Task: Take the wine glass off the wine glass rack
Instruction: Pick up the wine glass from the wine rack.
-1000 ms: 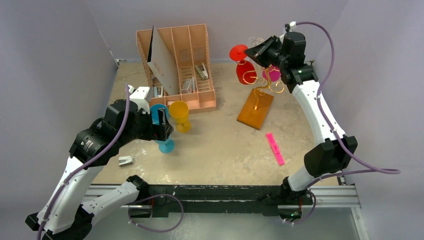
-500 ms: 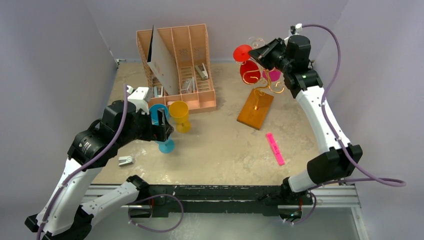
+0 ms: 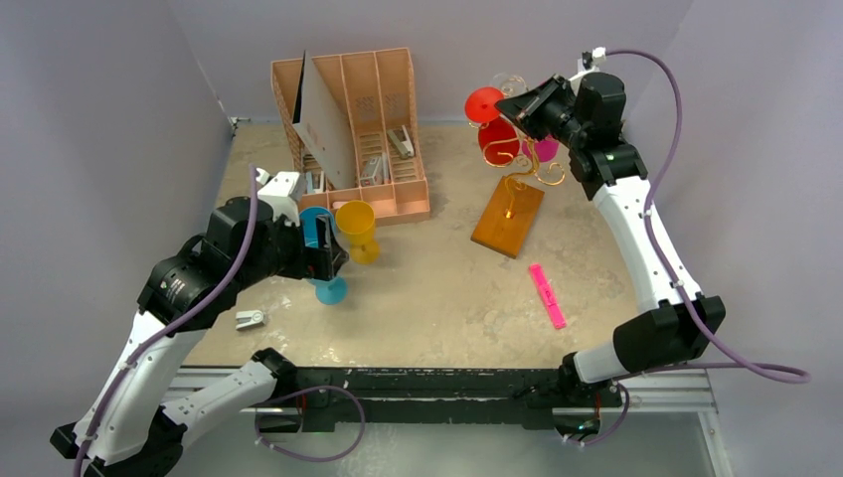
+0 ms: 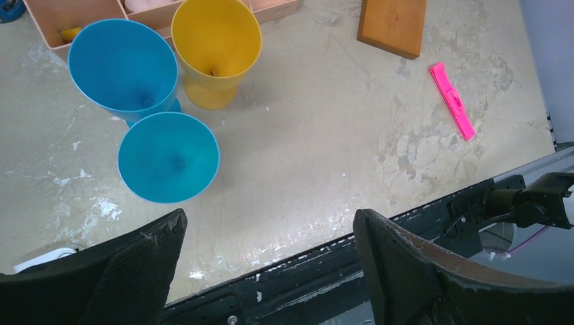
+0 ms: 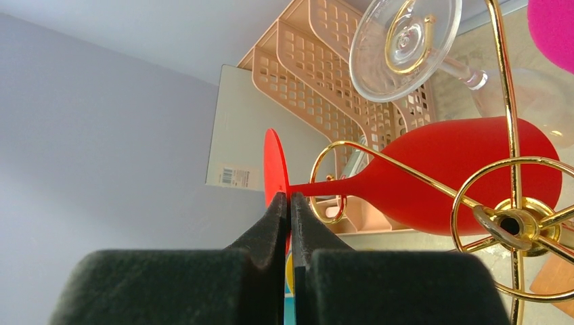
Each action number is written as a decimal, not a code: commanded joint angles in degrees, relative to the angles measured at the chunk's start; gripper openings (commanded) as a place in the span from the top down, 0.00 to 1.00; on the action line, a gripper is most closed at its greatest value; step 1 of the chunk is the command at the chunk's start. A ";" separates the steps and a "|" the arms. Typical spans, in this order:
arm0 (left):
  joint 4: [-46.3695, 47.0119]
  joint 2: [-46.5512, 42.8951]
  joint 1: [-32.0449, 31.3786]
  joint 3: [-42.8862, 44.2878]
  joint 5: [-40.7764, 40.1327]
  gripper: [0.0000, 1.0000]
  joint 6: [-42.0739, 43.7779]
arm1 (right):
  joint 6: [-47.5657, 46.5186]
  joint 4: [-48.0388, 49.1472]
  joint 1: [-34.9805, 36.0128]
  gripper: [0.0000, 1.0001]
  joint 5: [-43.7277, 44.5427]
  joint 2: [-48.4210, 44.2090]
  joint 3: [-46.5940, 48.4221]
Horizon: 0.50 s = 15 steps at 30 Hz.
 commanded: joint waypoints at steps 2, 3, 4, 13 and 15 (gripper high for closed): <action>1.49 0.03 0.16 0.14 0.64 0.08 0.11 | -0.29 0.79 -0.10 1.00 -4.98 -1.87 0.43; 1.48 -0.02 0.10 0.14 0.63 0.08 0.11 | -0.44 0.36 -0.10 1.00 -5.10 -1.98 0.43; 1.40 -0.10 0.16 0.14 0.66 0.08 0.11 | -0.63 -0.16 -0.10 1.00 -5.00 -2.08 0.43; 1.17 -0.13 0.13 0.36 0.57 0.08 0.31 | -0.92 -1.31 -0.17 1.00 -6.07 -1.46 1.63; 1.08 -0.19 0.17 0.44 0.46 0.08 0.29 | -1.60 -2.01 -0.31 1.00 -5.86 -1.24 2.64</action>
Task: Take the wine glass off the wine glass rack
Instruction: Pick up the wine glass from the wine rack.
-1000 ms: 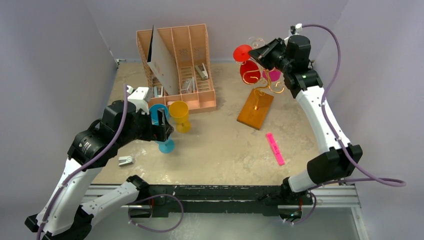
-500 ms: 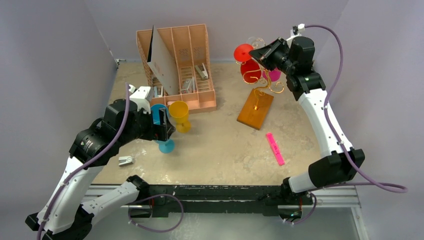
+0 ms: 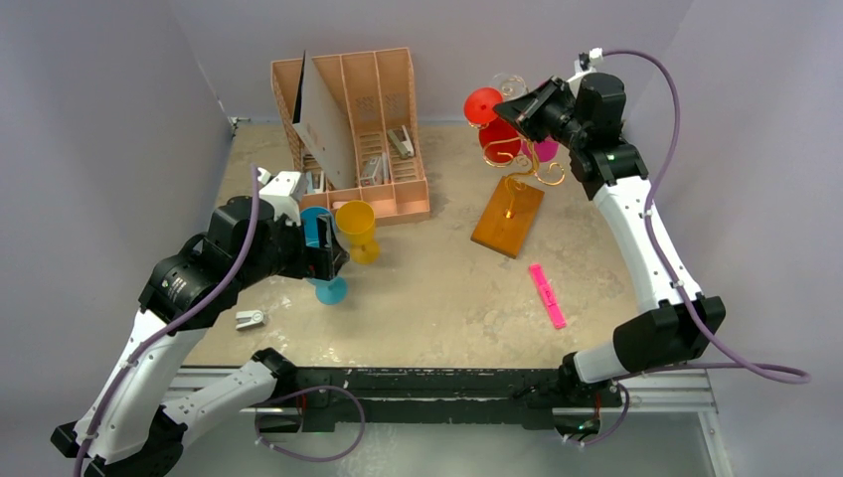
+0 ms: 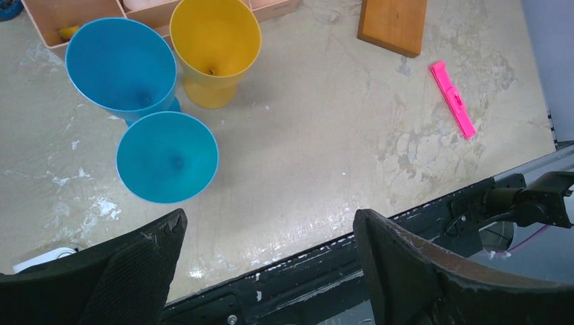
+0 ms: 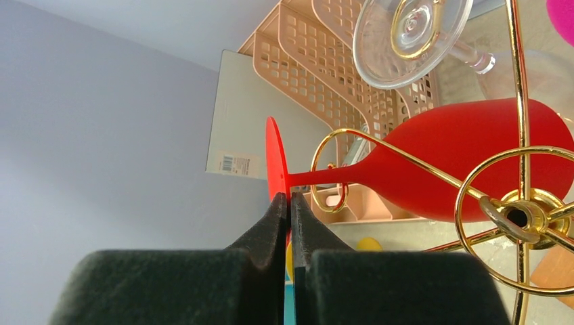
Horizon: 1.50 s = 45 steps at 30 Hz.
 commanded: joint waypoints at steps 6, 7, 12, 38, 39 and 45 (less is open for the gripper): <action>0.73 -0.54 0.15 0.68 -0.29 0.08 0.38 | -1.60 -3.63 -0.45 1.00 -3.02 -1.14 3.85; 0.72 -0.62 0.15 0.62 -0.35 0.08 0.37 | -1.45 -3.87 -0.46 1.00 -2.87 -1.40 3.28; 0.77 -0.59 0.12 -0.11 -0.58 0.08 0.15 | -0.88 -3.02 -0.46 1.00 -2.83 -2.90 0.67; 0.18 -0.34 0.12 -0.28 -1.37 0.08 0.09 | 13.92 5.18 -3.36 1.00 -2.12 -1.73 -3.85; 0.22 -0.29 0.15 -0.28 -1.30 0.08 0.05 | 13.92 4.68 -3.36 1.00 -2.53 -1.79 -3.93; -0.10 -0.19 0.16 0.02 -1.24 0.08 0.11 | 14.89 4.80 -4.46 1.00 -5.02 -2.90 -5.10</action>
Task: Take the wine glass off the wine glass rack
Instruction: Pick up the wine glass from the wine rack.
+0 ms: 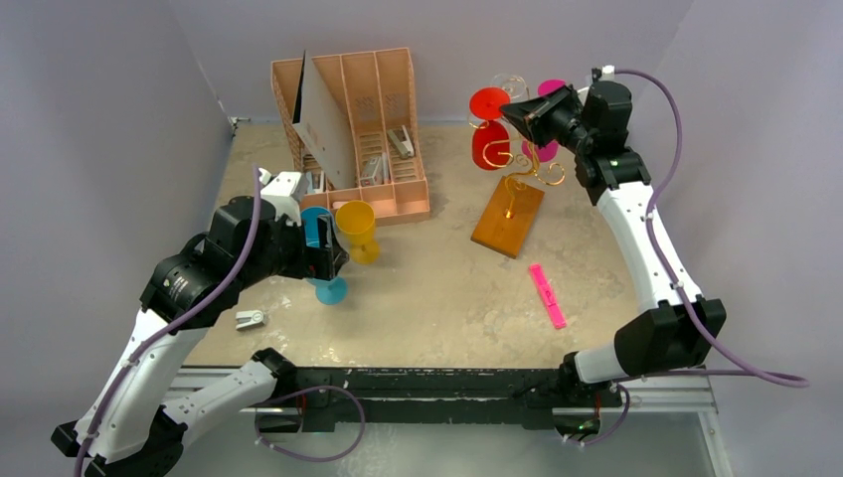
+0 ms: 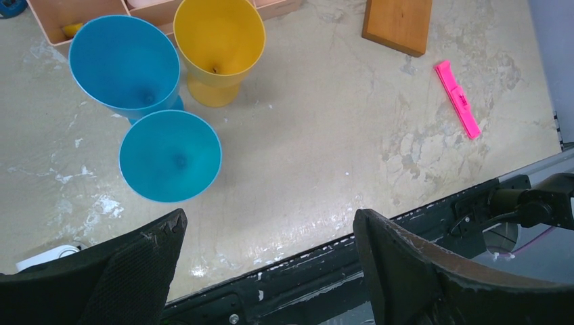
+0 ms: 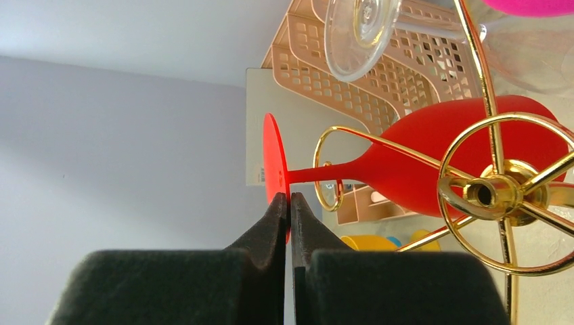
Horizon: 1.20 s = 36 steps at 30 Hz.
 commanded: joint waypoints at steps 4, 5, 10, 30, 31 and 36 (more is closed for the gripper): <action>-0.01 -0.82 0.11 0.27 -1.15 0.08 -0.04 | 1.66 -0.33 -2.15 1.00 -4.39 -2.41 -0.16; 0.14 -0.81 0.17 0.20 -1.15 0.08 -0.06 | 2.13 -0.25 -2.22 1.00 -5.25 -2.53 -0.39; 0.44 -0.33 0.16 0.20 -0.55 0.08 -0.15 | 1.87 -0.91 -2.38 1.00 -6.38 -3.44 -1.23; 0.61 -0.04 0.18 0.27 -0.49 0.08 -0.80 | -0.19 -0.69 -2.38 1.00 -14.23 -5.09 -2.86; 0.70 -0.02 0.13 0.27 -0.45 0.08 -0.89 | -0.50 -0.49 -2.38 1.00 -14.22 -4.80 -2.50; 0.92 -0.05 0.13 0.17 0.42 0.08 -1.50 | -2.24 0.92 -2.27 1.00 -19.90 -2.27 -0.64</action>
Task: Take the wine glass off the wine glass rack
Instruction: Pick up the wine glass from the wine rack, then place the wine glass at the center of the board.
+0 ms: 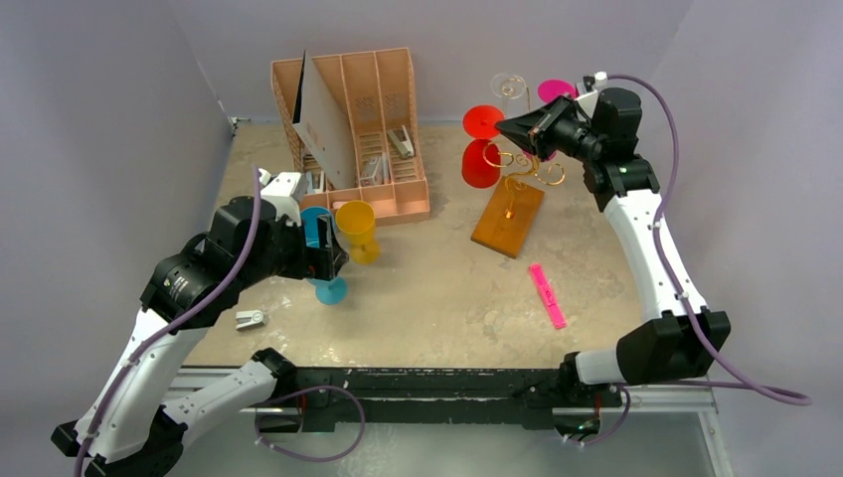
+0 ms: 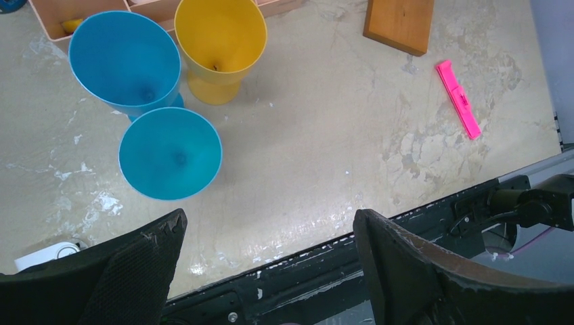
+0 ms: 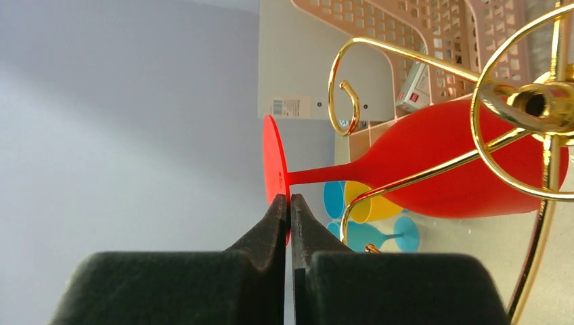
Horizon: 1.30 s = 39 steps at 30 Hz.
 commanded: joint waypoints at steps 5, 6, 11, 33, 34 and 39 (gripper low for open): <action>2.03 -0.60 0.13 0.48 0.94 0.08 -1.19 | -3.63 2.47 0.25 1.00 -9.90 2.49 4.41; 1.98 -0.48 0.13 0.60 0.97 0.08 -1.15 | -3.88 2.52 0.38 1.00 -10.53 2.77 4.79; 1.54 -0.32 0.10 0.88 1.05 0.08 -1.31 | -9.38 -0.96 3.05 1.00 -14.24 4.48 9.13; 11.86 -3.16 0.13 0.53 12.02 0.13 -0.53 | -41.53 -7.89 26.08 1.00 -12.66 -4.24 -0.97; 13.21 -3.22 0.17 0.19 14.16 0.13 -0.27 | -42.54 -7.33 26.89 1.00 -12.33 -5.15 -2.61; 19.28 -2.26 0.11 -2.77 24.29 0.16 -0.77 | -42.86 3.57 31.35 1.00 -12.41 -9.94 -12.78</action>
